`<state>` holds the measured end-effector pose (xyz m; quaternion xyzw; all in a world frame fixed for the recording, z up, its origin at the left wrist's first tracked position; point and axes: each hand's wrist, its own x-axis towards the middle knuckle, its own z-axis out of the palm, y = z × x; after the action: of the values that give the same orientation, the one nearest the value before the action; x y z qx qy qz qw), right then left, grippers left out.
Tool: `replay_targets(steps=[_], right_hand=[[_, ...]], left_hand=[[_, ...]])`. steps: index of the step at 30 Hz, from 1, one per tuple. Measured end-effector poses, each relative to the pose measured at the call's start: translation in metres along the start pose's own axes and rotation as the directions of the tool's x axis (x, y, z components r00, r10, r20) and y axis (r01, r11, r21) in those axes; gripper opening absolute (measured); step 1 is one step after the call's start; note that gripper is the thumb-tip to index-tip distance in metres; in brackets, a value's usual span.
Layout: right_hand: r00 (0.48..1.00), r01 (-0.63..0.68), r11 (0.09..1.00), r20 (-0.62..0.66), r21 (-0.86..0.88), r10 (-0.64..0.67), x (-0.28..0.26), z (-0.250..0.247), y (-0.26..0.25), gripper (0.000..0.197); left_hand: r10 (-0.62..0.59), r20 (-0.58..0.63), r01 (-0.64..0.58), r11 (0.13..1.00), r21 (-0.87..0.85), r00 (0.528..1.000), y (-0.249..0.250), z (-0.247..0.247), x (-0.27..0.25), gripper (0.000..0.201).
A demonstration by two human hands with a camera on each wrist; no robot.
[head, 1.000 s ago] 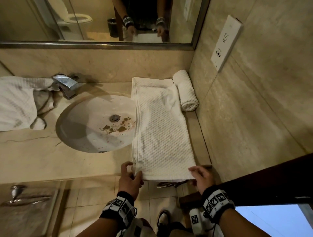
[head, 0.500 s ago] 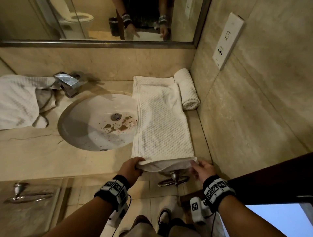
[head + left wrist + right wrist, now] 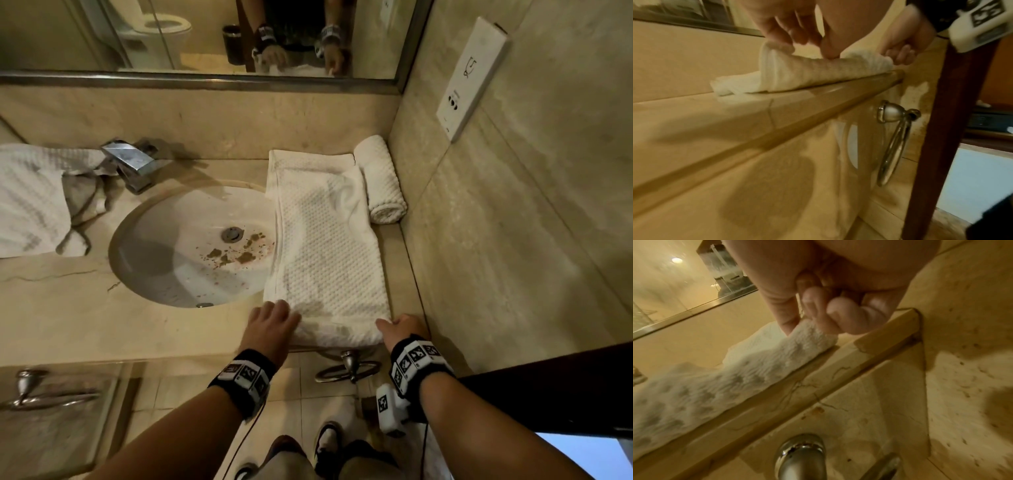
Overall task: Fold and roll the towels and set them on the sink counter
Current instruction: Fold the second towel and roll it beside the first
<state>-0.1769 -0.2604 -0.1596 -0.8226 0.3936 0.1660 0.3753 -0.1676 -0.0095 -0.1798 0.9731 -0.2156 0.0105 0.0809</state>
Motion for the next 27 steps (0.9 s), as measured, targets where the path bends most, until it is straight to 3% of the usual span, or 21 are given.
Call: replay_targets(steps=[1,3,7,10,12,14,15,16,17,19,22,25,27], right_hand=[[1.0,0.007,1.0,0.011,-0.005,-0.007,0.003,-0.001,-0.001,0.028],[1.0,0.017,1.0,0.021,-0.024,-0.016,0.003,-0.002,-0.003,0.027],[0.998,0.052,0.999,-0.022,-0.017,-0.052,0.001,-0.003,-0.005,0.024],[0.977,0.201,0.972,-0.051,-0.121,-0.209,-0.011,-0.003,-0.005,0.028],[0.899,0.417,0.878,-0.038,-0.236,-0.437,-0.023,0.003,0.002,0.031],[0.717,0.646,0.631,0.058,-0.429,-0.694,-0.035,0.013,0.012,0.036],[0.664,0.682,0.527,0.126,-0.508,-0.737,-0.038,0.017,0.015,0.044],[0.645,0.683,0.449,0.188,-0.576,-0.741,-0.038,0.021,0.017,0.054],[0.656,0.66,0.413,0.213,-0.628,-0.724,-0.037,0.022,0.016,0.061],[0.738,0.604,0.441,0.256,-0.664,-0.625,-0.031,0.019,0.009,0.063],[0.739,0.614,0.412,0.309,-0.673,-0.598,-0.015,0.015,0.002,0.063],[0.733,0.638,0.417,0.345,-0.647,-0.586,-0.009,0.016,-0.01,0.056],[0.746,0.627,0.452,0.323,-0.634,-0.582,-0.005,0.015,-0.018,0.039]], left_hand=[[0.118,0.014,-0.118,0.992,0.04,0.993,0.002,0.002,-0.003,0.041],[0.214,0.049,-0.216,0.976,0.039,0.976,0.005,0.002,-0.008,0.027],[0.234,0.172,-0.24,0.971,0.015,0.957,0.002,0.007,-0.008,0.054],[0.222,0.157,-0.224,0.975,-0.004,0.962,0.001,0.01,0.003,0.053],[0.17,0.145,-0.172,0.985,0.002,0.975,0.004,0.009,0.009,0.047],[0.133,0.117,-0.135,0.991,0.012,0.984,0.008,0.006,0.014,0.041],[0.116,0.105,-0.119,0.993,0.017,0.988,0.01,0.005,0.016,0.041],[0.103,0.094,-0.105,0.994,0.014,0.99,0.01,0.005,0.018,0.041],[0.08,0.096,-0.082,0.996,0.019,0.992,0.009,0.006,0.018,0.041],[0.033,0.117,-0.038,0.999,0.036,0.993,0.008,0.007,0.018,0.037],[-0.03,0.19,0.027,0.999,0.019,0.981,0.006,-0.003,0.02,0.014],[-0.1,0.241,0.092,0.995,0.045,0.965,0.006,-0.004,0.022,0.023],[-0.103,0.239,0.098,0.995,0.033,0.966,0.007,-0.008,0.02,0.051]])
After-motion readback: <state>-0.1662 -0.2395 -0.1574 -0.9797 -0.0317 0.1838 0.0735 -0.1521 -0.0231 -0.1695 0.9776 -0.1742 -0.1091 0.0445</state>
